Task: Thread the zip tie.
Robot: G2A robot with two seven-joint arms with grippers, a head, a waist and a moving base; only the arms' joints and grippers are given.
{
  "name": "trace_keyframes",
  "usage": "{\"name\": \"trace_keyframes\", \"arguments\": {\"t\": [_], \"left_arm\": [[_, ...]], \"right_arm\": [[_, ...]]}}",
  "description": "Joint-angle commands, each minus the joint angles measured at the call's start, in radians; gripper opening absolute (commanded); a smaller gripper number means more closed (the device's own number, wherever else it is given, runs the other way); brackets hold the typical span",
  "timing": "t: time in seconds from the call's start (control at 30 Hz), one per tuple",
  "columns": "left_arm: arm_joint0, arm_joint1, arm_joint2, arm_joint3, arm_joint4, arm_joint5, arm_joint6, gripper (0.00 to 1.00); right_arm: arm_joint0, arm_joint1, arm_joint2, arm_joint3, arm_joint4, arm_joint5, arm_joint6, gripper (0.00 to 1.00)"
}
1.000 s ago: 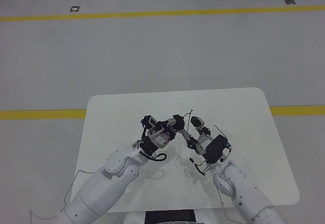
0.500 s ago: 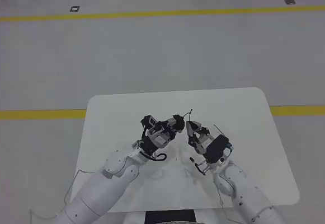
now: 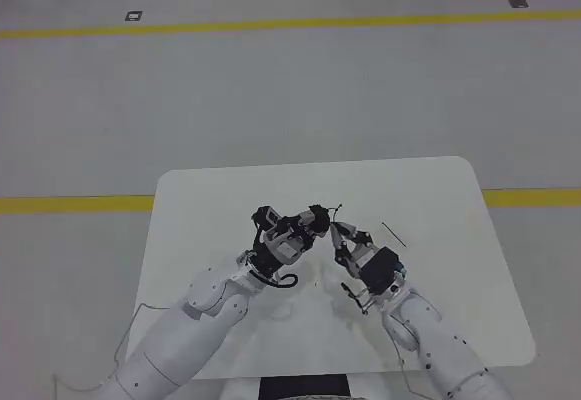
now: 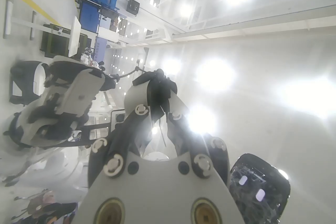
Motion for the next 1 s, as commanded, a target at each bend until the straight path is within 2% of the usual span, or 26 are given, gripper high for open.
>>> {"name": "trace_keyframes", "arguments": {"t": [0.0, 0.3, 0.77, 0.83, 0.97], "left_arm": [[0.000, 0.000, 0.000, 0.000, 0.000, 0.000, 0.000, 0.00], [0.000, 0.000, 0.000, 0.000, 0.000, 0.000, 0.000, 0.00], [0.000, 0.000, 0.000, 0.000, 0.000, 0.000, 0.000, 0.00], [0.000, 0.000, 0.000, 0.000, 0.000, 0.000, 0.000, 0.00], [0.000, 0.000, 0.000, 0.000, 0.000, 0.000, 0.000, 0.00]], "right_arm": [[0.002, 0.001, -0.001, 0.008, -0.030, 0.006, 0.005, 0.00], [0.013, 0.006, -0.003, 0.023, -0.079, 0.025, 0.017, 0.00], [0.041, 0.045, -0.051, 0.053, -0.079, 0.073, 0.009, 0.00], [0.037, 0.045, -0.047, 0.053, -0.070, 0.074, -0.003, 0.00], [0.030, 0.041, -0.039, 0.049, 0.015, 0.043, -0.024, 0.00]]}}
